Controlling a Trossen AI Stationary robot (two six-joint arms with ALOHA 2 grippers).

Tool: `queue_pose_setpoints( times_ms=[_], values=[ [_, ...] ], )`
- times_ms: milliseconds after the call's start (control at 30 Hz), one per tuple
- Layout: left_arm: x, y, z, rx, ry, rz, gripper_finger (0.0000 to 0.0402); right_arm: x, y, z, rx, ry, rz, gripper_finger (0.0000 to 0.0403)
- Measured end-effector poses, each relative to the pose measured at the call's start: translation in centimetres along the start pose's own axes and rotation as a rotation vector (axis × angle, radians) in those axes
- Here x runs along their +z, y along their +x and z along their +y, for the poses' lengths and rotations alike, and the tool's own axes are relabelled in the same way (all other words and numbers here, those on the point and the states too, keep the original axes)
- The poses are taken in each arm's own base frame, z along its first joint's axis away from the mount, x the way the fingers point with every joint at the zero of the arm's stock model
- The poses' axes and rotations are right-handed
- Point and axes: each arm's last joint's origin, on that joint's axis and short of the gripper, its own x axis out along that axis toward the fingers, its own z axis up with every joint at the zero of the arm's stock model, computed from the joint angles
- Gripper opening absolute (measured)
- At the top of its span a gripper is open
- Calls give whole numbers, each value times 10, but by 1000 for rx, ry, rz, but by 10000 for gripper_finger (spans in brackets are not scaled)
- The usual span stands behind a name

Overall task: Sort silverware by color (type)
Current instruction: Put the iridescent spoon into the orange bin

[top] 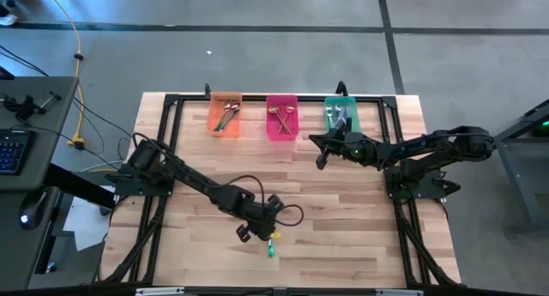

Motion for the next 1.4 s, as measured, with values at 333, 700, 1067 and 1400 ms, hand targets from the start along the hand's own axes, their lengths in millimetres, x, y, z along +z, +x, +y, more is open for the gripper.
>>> queue_pose_setpoints(
  times_ms=[333, 700, 1067, 1400],
  values=[
    [-10, 12, 0, -19, 58, 91, 140, 1, 0, 0, 1, -15, -11, 0],
    [-18, 6, -1, -60, 36, 169, 37, -3, -2, 8, 35, -8, 20, 0],
    [-37, -13, 13, -17, -181, 293, 2, -4, -3, 10, 44, -17, 28, 0],
    [-92, -85, 30, 165, -689, 197, 1, -4, -3, 10, 43, -15, 33, 0]
  ],
)
